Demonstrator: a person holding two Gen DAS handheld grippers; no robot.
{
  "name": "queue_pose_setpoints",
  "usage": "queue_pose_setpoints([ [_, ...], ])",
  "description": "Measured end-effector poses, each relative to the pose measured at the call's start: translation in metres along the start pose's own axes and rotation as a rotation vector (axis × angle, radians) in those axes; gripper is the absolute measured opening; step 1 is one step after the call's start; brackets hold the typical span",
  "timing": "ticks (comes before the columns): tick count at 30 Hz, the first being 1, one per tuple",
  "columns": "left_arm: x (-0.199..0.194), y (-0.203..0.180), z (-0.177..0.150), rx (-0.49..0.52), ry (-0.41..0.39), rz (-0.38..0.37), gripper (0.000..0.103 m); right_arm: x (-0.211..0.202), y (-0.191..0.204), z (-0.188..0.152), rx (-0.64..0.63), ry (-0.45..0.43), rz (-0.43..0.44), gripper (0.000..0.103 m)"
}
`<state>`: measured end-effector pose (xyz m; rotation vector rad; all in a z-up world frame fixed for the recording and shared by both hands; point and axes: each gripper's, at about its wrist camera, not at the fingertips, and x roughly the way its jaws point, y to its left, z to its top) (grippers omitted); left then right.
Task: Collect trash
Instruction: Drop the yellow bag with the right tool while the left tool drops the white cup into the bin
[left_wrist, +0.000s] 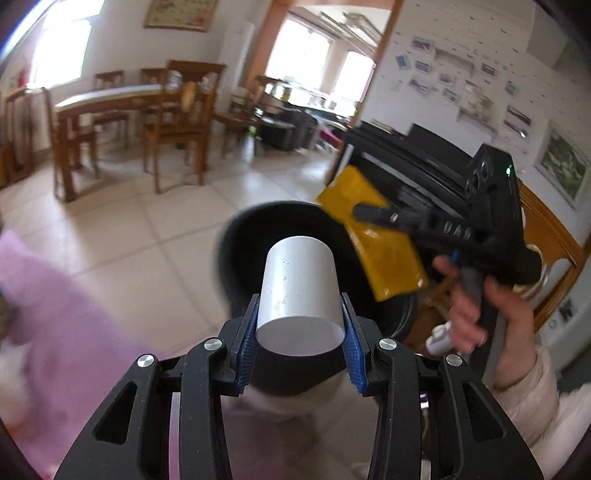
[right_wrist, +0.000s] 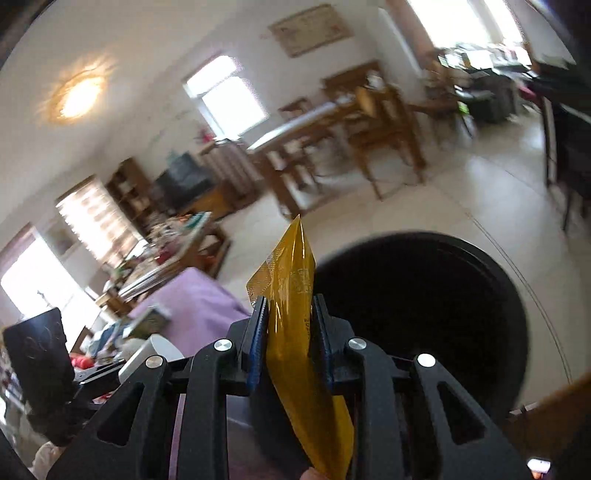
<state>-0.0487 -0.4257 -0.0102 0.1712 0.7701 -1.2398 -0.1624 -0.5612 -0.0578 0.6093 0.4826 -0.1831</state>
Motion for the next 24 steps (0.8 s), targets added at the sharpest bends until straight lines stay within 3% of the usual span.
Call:
queue_pose_setpoints([
  [4,0.053,-0.016,0.005,0.015,0.058,-0.002,0.04,0.004,-0.03,-0.011,0.045,0.017,-0.036,0.025],
  [9,0.083,-0.02,0.004,0.03,0.105,0.027,0.041,0.008,-0.055,-0.019,0.069,0.039,-0.035,0.028],
  [11,0.085,-0.021,0.002,0.038,0.117,0.057,0.054,0.009,-0.058,-0.021,0.082,0.046,-0.018,0.03],
  [12,0.085,-0.021,0.001,0.042,0.115,0.074,0.067,0.005,-0.061,-0.02,0.084,0.047,-0.016,0.042],
  [13,0.079,-0.018,0.0,0.045,0.109,0.081,0.072,0.005,-0.062,-0.019,0.084,0.046,-0.019,0.063],
  [15,0.071,-0.015,-0.001,0.052,0.099,0.092,0.072,0.0,-0.062,-0.021,0.09,0.034,-0.016,0.079],
  [20,0.038,-0.011,-0.006,0.026,0.066,0.099,0.074,-0.004,-0.04,-0.02,0.049,0.025,-0.008,0.079],
  [24,-0.01,0.0,-0.019,-0.008,0.008,0.109,0.075,0.001,-0.007,-0.019,-0.025,0.033,0.017,0.085],
])
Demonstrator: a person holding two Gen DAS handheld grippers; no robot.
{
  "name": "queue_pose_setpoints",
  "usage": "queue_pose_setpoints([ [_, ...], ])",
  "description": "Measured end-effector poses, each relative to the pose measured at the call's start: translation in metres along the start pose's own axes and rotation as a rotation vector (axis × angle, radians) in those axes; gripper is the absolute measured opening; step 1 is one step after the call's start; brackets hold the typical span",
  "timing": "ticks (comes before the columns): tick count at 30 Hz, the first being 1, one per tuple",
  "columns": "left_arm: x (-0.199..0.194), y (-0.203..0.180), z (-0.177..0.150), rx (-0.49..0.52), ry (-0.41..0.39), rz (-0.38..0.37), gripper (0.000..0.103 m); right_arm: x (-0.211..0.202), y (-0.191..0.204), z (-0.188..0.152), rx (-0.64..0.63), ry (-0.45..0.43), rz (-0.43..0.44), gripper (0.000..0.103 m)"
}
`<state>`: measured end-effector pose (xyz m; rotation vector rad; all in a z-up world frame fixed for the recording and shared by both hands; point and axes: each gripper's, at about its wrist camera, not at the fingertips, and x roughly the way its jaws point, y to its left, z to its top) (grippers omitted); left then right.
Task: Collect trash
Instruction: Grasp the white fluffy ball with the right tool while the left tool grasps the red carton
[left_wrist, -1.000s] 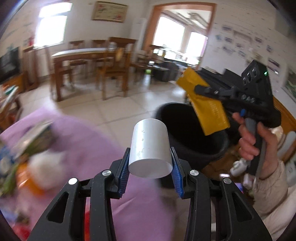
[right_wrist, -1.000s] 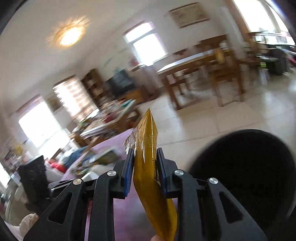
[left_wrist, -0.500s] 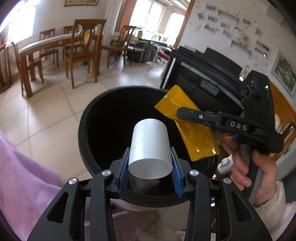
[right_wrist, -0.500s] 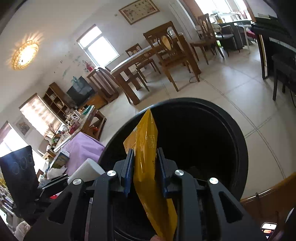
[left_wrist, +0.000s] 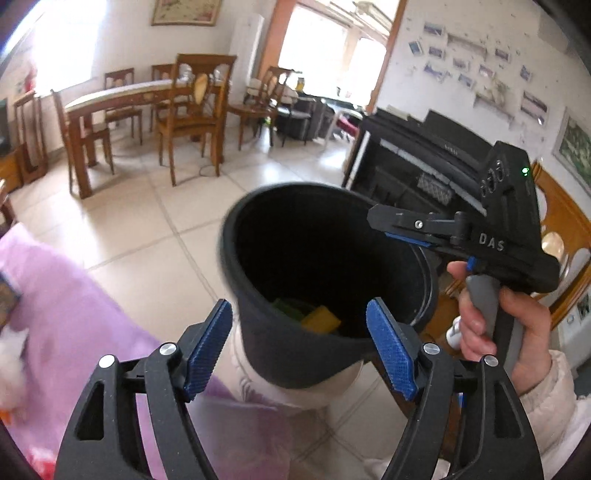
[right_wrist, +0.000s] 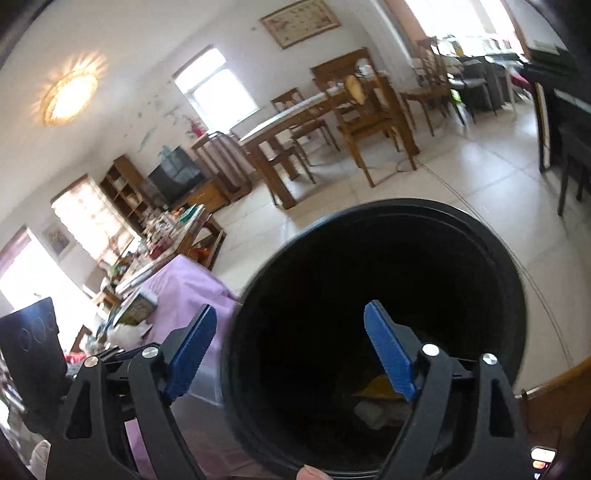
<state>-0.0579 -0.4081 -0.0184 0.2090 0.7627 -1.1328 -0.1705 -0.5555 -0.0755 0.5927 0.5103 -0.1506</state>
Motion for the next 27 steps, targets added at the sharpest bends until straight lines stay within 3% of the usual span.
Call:
queue_pose_setpoints([
  [3,-0.037,0.016,-0.012,-0.036,-0.045,0.029,0.078,0.008,0.032,-0.004,-0.054,0.028,0.045,0.091],
  [8,-0.124,0.062,-0.048,-0.11,-0.135,0.173,0.081,0.031,0.102,-0.018,-0.181,0.119,0.155,0.098],
  [12,-0.192,0.097,-0.092,-0.154,-0.166,0.4,0.091,0.057,0.184,-0.055,-0.353,0.232,0.262,0.098],
  [13,-0.209,0.108,-0.103,-0.169,-0.159,0.481,0.097,0.063,0.201,-0.064,-0.396,0.25,0.275,0.098],
  [15,-0.232,0.127,-0.126,-0.208,-0.129,0.612,0.098,0.072,0.232,-0.084,-0.478,0.265,0.297,0.098],
  [17,-0.245,0.143,-0.141,-0.254,-0.089,0.689,0.098,0.082,0.263,-0.105,-0.572,0.272,0.311,0.098],
  [23,-0.252,0.176,-0.166,-0.29,0.013,0.736,0.098,0.101,0.3,-0.137,-0.694,0.331,0.302,0.098],
  [27,-0.248,0.186,-0.177,-0.283,0.052,0.732,0.098,0.105,0.308,-0.134,-0.709,0.309,0.264,0.098],
])
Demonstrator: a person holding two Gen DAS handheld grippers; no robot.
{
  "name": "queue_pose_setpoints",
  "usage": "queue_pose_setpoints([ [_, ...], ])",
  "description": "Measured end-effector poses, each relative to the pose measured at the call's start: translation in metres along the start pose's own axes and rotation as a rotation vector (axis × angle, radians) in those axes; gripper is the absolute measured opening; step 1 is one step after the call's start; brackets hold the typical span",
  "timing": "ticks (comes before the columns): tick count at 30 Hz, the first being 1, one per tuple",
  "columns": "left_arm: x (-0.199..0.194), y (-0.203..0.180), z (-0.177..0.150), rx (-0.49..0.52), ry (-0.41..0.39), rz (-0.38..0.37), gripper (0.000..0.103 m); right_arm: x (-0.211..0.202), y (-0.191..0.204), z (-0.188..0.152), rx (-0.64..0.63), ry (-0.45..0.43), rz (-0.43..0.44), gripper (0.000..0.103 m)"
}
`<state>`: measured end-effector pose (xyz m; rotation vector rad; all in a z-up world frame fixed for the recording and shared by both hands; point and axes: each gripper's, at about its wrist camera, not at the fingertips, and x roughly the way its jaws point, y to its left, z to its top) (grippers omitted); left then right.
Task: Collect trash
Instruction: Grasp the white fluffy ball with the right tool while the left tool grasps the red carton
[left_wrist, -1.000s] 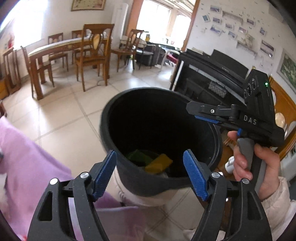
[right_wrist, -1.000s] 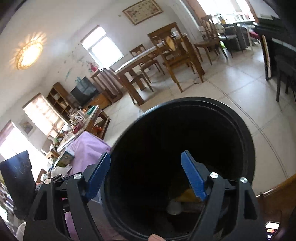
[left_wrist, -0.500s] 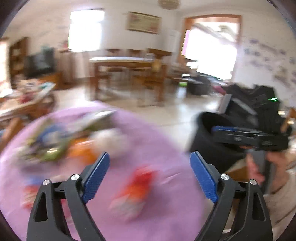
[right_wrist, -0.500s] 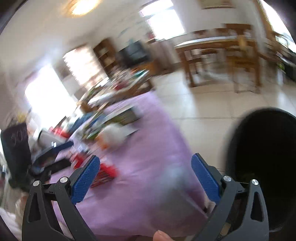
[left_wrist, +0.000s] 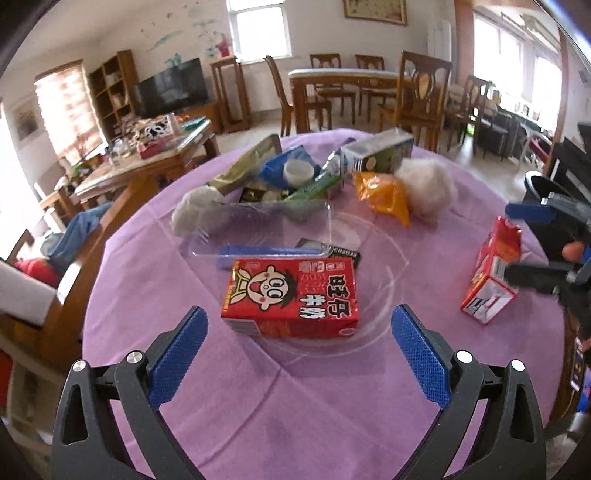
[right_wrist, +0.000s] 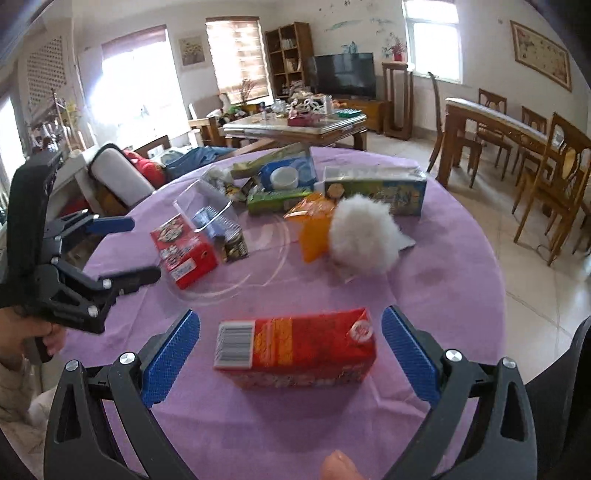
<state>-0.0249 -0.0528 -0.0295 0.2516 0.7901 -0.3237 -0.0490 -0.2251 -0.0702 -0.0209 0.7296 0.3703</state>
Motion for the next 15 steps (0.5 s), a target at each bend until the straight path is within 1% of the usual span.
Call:
queue_pose_setpoints([
  [2,0.012,-0.002,0.001,-0.002,0.027,0.006,0.098,0.0,-0.008,0.012,0.024,-0.014,-0.017,0.098],
  [4,0.027,-0.008,0.002,-0.013,0.06,0.014,0.098,0.009,-0.023,0.026,0.058,-0.006,-0.042,0.098],
  [6,0.037,-0.003,0.002,-0.028,0.085,0.011,0.098,0.023,-0.032,0.038,0.068,0.033,-0.076,0.098],
  [7,0.042,0.001,0.002,-0.046,0.102,-0.008,0.098,0.032,-0.036,0.044,0.067,0.054,-0.089,0.098],
  [8,0.043,0.005,0.002,-0.065,0.101,-0.038,0.098,0.04,-0.041,0.048,0.065,0.074,-0.094,0.098],
  [9,0.042,0.008,0.003,-0.082,0.091,-0.063,0.095,0.05,-0.047,0.054,0.07,0.098,-0.091,0.098],
  [10,0.043,0.012,0.004,-0.095,0.085,-0.067,0.089,0.06,-0.053,0.057,0.085,0.118,-0.083,0.097],
  [11,0.044,0.015,0.005,-0.104,0.09,-0.069,0.089,0.07,-0.06,0.061,0.104,0.144,-0.073,0.096],
  [12,0.045,0.018,0.005,-0.116,0.088,-0.083,0.089,0.077,-0.063,0.063,0.11,0.157,-0.071,0.085],
  [13,0.046,0.021,0.005,-0.128,0.083,-0.094,0.089,0.084,-0.066,0.064,0.112,0.18,-0.07,0.068],
  [14,0.046,0.022,0.006,-0.133,0.08,-0.1,0.089,0.09,-0.068,0.064,0.111,0.202,-0.07,0.06],
  [15,0.047,0.024,0.005,-0.137,0.075,-0.107,0.089,0.093,-0.069,0.062,0.112,0.214,-0.063,0.047],
])
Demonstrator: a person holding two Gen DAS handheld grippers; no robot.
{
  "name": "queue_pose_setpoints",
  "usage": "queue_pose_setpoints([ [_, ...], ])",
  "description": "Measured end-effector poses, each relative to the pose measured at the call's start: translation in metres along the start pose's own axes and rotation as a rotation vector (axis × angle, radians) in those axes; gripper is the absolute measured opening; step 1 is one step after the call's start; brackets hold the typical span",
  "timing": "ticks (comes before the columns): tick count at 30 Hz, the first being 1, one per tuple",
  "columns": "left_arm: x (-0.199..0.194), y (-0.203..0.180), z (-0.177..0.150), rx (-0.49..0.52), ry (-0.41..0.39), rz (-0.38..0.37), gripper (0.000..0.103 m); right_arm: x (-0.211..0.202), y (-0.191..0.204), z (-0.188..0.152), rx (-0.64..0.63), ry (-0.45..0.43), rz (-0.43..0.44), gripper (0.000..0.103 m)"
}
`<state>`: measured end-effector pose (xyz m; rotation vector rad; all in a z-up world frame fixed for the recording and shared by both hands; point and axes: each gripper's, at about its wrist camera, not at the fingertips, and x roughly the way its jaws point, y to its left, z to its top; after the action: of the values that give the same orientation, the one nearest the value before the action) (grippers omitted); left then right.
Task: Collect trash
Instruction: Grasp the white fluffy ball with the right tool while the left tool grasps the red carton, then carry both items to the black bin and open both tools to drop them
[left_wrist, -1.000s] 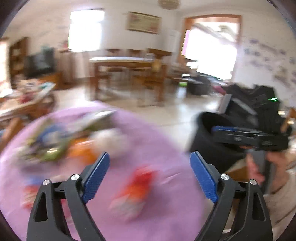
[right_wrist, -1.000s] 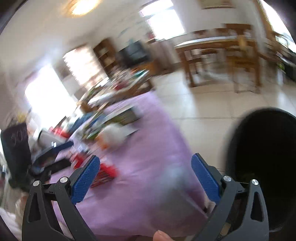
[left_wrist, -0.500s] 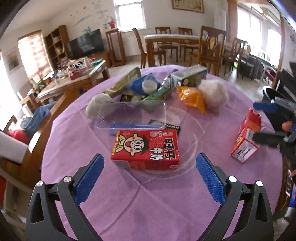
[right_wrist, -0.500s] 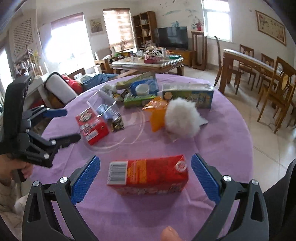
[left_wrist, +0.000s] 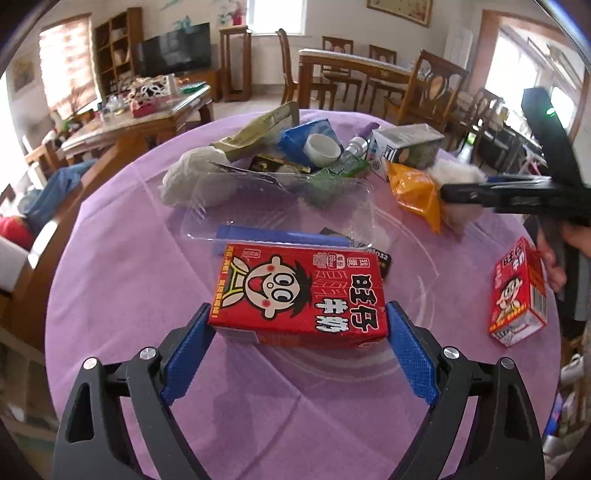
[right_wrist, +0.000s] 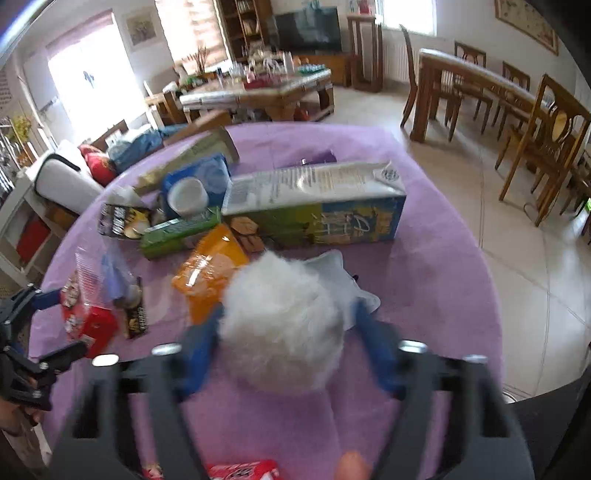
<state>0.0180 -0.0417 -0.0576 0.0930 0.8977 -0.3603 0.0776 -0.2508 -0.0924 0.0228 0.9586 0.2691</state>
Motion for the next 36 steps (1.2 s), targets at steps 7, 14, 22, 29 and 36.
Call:
queue_pose_setpoints([
  [7,-0.004,0.002,0.003,-0.005,-0.039,-0.052,0.088,-0.017,0.007,-0.014,-0.015,-0.036,0.036,0.04],
  [14,-0.027,-0.003,-0.007,0.013,-0.12,-0.099,0.088,-0.073,0.0,-0.03,0.055,-0.176,0.152,0.04],
  [22,-0.065,-0.027,-0.007,0.036,-0.206,-0.168,0.089,-0.126,-0.017,-0.052,0.144,-0.312,0.235,0.04],
  [29,-0.082,-0.077,0.018,0.113,-0.268,-0.245,0.088,-0.163,-0.052,-0.078,0.245,-0.427,0.225,0.04],
  [36,-0.068,-0.156,0.049,0.207,-0.288,-0.37,0.089,-0.198,-0.105,-0.113,0.354,-0.51,0.133,0.041],
])
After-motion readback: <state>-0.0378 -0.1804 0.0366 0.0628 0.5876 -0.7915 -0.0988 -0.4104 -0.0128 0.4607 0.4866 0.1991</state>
